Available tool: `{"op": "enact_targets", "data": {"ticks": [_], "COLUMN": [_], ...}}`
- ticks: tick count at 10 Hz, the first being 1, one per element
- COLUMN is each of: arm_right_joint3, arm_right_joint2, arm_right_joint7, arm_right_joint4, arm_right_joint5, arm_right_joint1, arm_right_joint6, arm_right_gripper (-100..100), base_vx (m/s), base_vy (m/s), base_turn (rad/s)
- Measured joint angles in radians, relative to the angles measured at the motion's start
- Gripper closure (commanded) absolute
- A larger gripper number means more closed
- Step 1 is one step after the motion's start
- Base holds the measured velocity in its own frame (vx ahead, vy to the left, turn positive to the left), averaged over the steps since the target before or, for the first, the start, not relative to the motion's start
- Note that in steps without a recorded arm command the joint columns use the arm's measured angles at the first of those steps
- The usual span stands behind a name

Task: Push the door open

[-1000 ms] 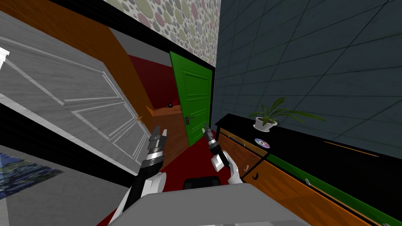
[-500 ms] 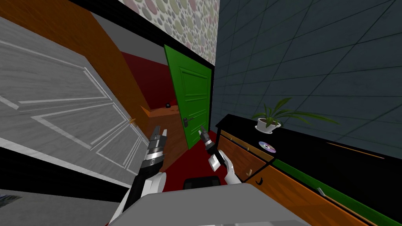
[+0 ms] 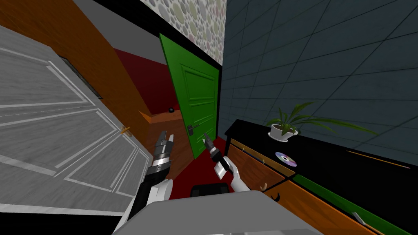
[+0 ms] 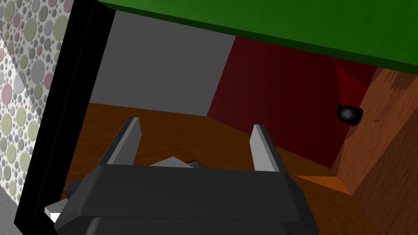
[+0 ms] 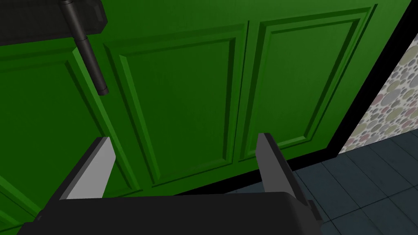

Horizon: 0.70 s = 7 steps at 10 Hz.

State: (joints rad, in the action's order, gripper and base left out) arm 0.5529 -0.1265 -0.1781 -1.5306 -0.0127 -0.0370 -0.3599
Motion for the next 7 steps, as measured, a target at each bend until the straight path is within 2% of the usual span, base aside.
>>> {"op": "enact_targets", "data": {"ticks": [2, 4, 7], "arm_right_joint3": [0.033, 0.062, 0.106], "arm_right_joint2": [0.002, -0.006, -0.003], "arm_right_joint7": [-0.008, -0.018, -0.03], "arm_right_joint4": [0.053, 0.088, 0.148], "arm_right_joint5": [-0.002, -0.004, -0.007], "arm_right_joint1": [-0.034, -0.05, -0.093], "arm_right_joint6": [-0.001, -0.004, 0.006], "arm_right_gripper": [-100, -100, -100], "base_vx": [0.142, 0.116, 0.135], "base_vy": [0.036, 0.025, 0.035], "base_turn": [-0.085, -0.058, -0.064]}}
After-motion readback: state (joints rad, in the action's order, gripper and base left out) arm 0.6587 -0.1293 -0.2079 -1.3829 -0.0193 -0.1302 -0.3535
